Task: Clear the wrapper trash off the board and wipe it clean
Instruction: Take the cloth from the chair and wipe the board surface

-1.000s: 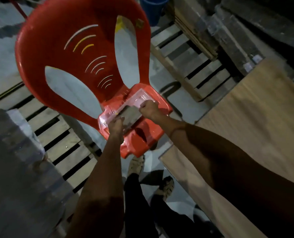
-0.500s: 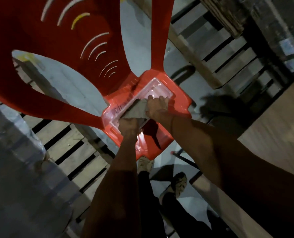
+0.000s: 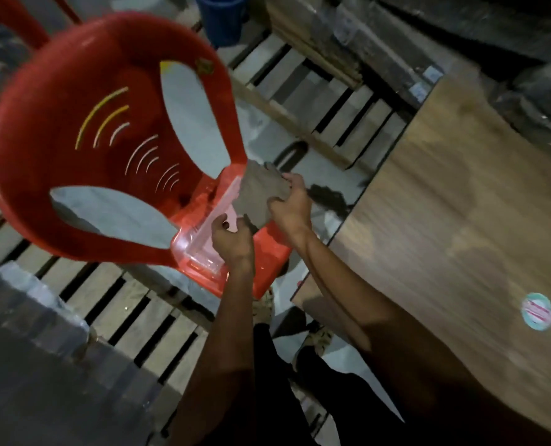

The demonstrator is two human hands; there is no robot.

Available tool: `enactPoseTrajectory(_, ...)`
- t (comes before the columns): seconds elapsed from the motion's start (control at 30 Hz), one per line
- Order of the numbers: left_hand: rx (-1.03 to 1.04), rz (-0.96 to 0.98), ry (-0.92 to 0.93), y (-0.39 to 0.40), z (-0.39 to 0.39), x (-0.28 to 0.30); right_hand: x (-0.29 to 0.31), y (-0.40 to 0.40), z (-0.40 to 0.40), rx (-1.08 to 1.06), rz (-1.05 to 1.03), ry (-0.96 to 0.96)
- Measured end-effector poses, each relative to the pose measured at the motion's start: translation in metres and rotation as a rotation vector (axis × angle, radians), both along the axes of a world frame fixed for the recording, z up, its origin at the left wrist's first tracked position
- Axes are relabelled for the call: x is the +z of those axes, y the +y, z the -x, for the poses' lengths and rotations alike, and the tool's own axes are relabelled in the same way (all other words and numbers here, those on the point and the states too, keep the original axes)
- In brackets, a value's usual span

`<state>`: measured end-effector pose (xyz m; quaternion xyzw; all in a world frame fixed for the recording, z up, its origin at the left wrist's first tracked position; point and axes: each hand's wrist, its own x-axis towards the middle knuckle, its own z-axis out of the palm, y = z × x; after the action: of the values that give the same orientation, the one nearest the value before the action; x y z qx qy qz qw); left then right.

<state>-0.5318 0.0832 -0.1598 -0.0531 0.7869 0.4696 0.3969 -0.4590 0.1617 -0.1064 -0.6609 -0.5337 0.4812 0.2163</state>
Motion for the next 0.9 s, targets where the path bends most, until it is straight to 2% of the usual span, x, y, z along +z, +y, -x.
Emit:
enactPoseTrajectory(0.17,-0.157,-0.243,-0.255,0.033,-0.046,0.073,0.068,-0.006,-0.081,-0.317,-0.083,0.183)
enactPoseTrajectory(0.33,-0.352,-0.440,-0.070,0.056,-0.126,0.120,0.107,-0.024,-0.182,-0.579,-0.207,0.270)
enactPoseTrajectory(0.43,-0.632,-0.489,0.044,0.059,-0.176,0.132,0.096,-0.047,-0.245,-0.588,-0.305,0.088)
enactPoseTrajectory(0.53,-0.936,-0.477,0.208,0.049,-0.211,0.120,0.068,-0.064,-0.286,-0.525,-0.283,-0.345)
enactPoseTrajectory(0.6,-1.073,-0.428,0.322,0.041,-0.221,0.104,0.056,-0.067,-0.296,-0.469,-0.255,-0.530)
enactPoseTrajectory(0.77,-1.250,-0.292,0.767,0.029,-0.226,0.091,0.027,-0.050,-0.301,-0.064,-0.169,-0.677)
enactPoseTrajectory(0.9,-1.341,-0.141,1.008,0.044,-0.232,0.080,0.016,-0.017,-0.310,-0.031,-0.180,-0.749)
